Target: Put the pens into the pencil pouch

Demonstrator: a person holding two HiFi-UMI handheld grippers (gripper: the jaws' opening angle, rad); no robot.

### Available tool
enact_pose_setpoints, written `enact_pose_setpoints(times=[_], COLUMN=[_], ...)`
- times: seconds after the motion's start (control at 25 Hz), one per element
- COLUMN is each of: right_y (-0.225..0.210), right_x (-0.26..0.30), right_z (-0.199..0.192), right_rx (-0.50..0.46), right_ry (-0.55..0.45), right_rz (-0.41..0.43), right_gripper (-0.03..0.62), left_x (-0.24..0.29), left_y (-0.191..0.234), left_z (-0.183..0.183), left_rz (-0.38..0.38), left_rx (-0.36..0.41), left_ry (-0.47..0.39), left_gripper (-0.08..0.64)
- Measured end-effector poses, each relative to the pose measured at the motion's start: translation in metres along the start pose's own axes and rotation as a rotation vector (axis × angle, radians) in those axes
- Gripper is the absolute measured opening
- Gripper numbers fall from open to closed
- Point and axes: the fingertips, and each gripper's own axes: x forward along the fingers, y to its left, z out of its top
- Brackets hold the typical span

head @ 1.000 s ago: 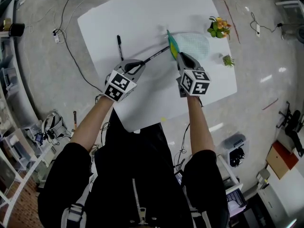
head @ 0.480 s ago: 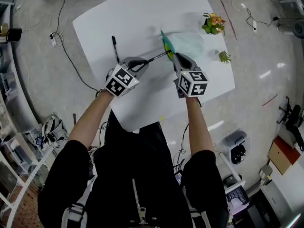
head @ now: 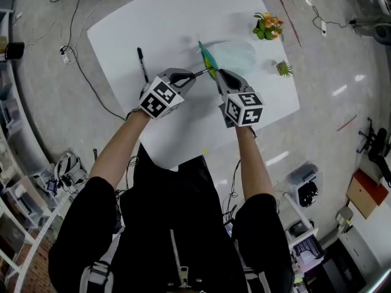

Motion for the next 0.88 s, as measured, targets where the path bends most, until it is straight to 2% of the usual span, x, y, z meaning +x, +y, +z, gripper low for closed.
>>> enact_pose_setpoints(times=[0.6, 0.88], right_y=[0.005, 0.004], right_x=[-0.007, -0.010], right_z=[0.004, 0.006], right_rx=[0.019, 0.033], right_ry=[-0.021, -0.030], right_rz=[0.028, 0.041], right_gripper=[0.046, 0.046], left_x=[0.036, 0.051], left_y=[-0.002, 0.001], left_z=[0.024, 0.033], left_rz=[-0.051, -0.073], left_rx=[-0.001, -0.026], left_ry=[-0.025, -0.049], left_gripper=[0.054, 0.054])
